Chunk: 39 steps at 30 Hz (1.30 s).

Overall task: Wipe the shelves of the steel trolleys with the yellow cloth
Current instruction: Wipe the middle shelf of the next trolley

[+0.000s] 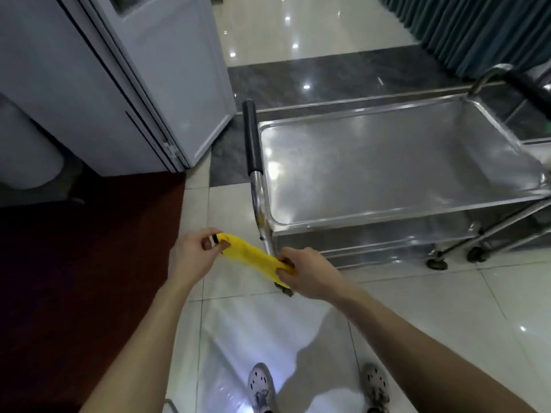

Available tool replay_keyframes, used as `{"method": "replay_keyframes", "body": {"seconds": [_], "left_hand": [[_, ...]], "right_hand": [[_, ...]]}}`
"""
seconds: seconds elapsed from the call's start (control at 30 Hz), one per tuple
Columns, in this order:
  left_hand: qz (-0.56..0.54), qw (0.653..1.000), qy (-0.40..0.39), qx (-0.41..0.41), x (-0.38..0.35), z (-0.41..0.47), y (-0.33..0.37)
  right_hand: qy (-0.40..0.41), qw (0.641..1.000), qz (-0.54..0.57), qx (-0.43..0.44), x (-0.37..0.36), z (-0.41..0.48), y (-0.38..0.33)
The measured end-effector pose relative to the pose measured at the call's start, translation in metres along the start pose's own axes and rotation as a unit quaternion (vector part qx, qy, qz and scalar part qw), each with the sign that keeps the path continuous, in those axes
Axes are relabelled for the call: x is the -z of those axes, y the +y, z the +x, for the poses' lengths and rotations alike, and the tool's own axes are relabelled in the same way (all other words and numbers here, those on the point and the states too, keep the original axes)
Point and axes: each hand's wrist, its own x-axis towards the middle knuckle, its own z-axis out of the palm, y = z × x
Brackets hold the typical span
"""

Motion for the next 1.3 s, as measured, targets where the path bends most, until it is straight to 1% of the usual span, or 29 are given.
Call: {"method": "replay_keyframes", "body": {"seconds": [0.03,0.1,0.17,0.27,0.33,0.43,0.53,0.6,0.7,0.77,0.9,1.0,1.03,1.1,1.2,1.3], "left_hand": [[-0.006,1.0,-0.02,-0.005,0.015,0.009,-0.008],[-0.055,0.996,-0.063,-0.017,0.043,0.026,-0.02],[-0.068,0.994,-0.076,-0.049,0.066,0.043,-0.03],[-0.04,0.987,-0.099,-0.119,0.094,0.069,-0.043],[-0.003,0.982,-0.122,-0.142,0.107,0.086,-0.051],[0.018,0.975,-0.142,-0.171,0.125,0.119,-0.061],[0.039,0.97,-0.142,-0.194,0.141,0.162,-0.07],[0.072,0.966,-0.142,-0.205,0.148,0.201,-0.077],[0.109,0.956,-0.165,-0.215,0.153,0.266,-0.083],[0.111,0.945,-0.194,-0.239,0.156,0.31,-0.083],[0.114,0.925,-0.245,-0.268,0.166,0.39,-0.066],[0.108,0.922,-0.237,-0.288,0.174,0.449,-0.05],[0.092,0.923,-0.236,-0.289,0.175,0.47,-0.047],[0.058,0.928,-0.235,-0.283,0.174,0.512,-0.04],[0.011,0.928,-0.247,-0.278,0.162,0.575,-0.032],[-0.044,0.915,-0.277,-0.29,0.138,0.634,-0.02]], "right_hand": [[-0.001,1.0,0.005,-0.006,-0.007,0.007,-0.014],[0.002,1.0,0.019,-0.016,-0.021,0.023,-0.039],[-0.004,0.999,0.038,-0.023,-0.035,0.042,-0.06],[-0.011,0.999,0.037,-0.024,-0.05,0.076,-0.086],[-0.01,1.0,0.018,-0.017,-0.054,0.105,-0.101],[0.032,0.999,-0.013,0.007,-0.047,0.153,-0.123],[0.086,0.996,-0.023,0.017,-0.033,0.209,-0.141],[0.107,0.994,-0.024,0.027,-0.022,0.253,-0.149],[0.127,0.991,-0.033,0.032,-0.009,0.323,-0.151],[0.115,0.992,-0.043,0.041,0.002,0.37,-0.149],[0.043,0.993,-0.099,0.05,0.03,0.453,-0.15],[0.014,0.998,-0.053,0.023,0.058,0.499,-0.155],[0.028,0.999,-0.036,0.01,0.068,0.511,-0.156],[0.096,0.995,-0.027,-0.012,0.088,0.533,-0.154],[0.19,0.98,-0.059,-0.015,0.112,0.562,-0.148],[0.243,0.966,-0.087,-0.029,0.133,0.592,-0.135]]}}
